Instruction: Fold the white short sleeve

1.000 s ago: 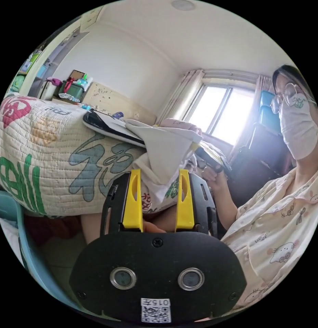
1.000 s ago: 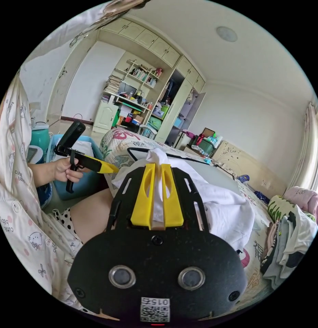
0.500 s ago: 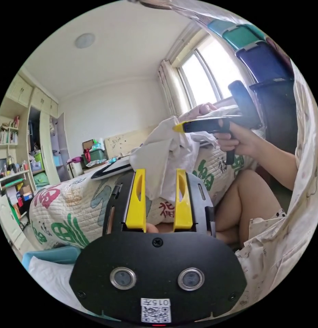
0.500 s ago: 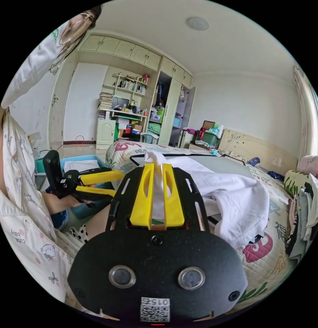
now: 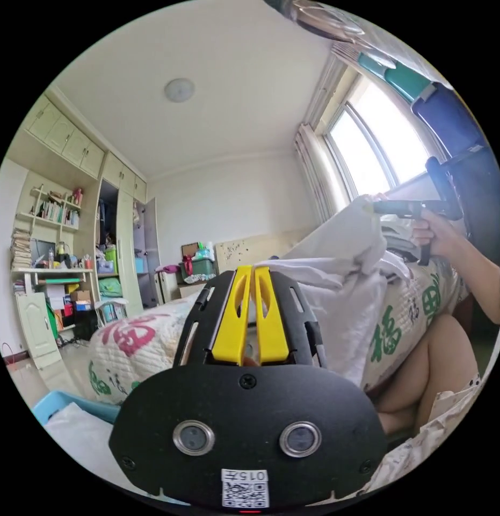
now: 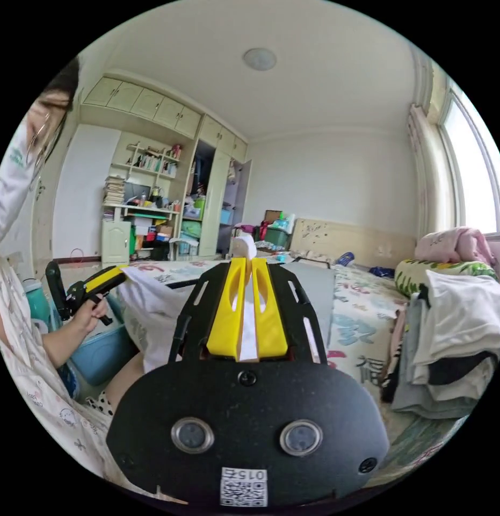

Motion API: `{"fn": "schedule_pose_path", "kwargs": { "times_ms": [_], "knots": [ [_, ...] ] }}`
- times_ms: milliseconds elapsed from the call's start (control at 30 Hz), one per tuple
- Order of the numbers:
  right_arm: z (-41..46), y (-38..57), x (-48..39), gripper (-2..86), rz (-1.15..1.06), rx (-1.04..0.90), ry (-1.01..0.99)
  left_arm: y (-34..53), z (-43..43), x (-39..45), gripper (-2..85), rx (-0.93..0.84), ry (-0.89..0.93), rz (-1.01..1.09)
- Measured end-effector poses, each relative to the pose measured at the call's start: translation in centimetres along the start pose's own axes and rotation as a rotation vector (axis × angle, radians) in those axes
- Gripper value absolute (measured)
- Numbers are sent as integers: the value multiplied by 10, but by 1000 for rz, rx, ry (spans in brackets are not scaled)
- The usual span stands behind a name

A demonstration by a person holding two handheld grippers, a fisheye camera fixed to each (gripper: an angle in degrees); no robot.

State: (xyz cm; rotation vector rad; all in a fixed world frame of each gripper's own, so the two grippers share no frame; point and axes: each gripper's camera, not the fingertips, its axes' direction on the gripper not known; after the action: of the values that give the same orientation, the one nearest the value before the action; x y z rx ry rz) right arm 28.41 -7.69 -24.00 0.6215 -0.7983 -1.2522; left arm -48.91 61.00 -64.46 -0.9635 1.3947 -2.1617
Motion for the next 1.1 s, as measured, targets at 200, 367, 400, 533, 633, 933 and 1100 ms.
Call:
{"fn": "schedule_pose_path", "kwargs": {
  "times_ms": [200,367,400,533,633,933,1100],
  "knots": [
    [-84,-69,47,-3,59,162,172,-60,-33,-84,-1,198,-115,10],
    [-140,-102,59,-4,123,290,184,-84,-55,-172,-1,330,-77,-99],
    [-144,-105,60,-4,127,299,169,-85,-55,-180,-1,337,-64,-115],
    [-157,-126,68,-3,165,358,132,-83,-39,-228,-3,375,-6,-187],
    [-137,-140,88,-3,229,320,124,-76,0,-247,-3,347,56,-196],
    [72,-151,167,-2,342,-155,244,7,317,-257,0,-139,19,-179],
    [194,-136,195,5,349,-444,284,101,509,-254,3,-517,20,-202]
  ]
}}
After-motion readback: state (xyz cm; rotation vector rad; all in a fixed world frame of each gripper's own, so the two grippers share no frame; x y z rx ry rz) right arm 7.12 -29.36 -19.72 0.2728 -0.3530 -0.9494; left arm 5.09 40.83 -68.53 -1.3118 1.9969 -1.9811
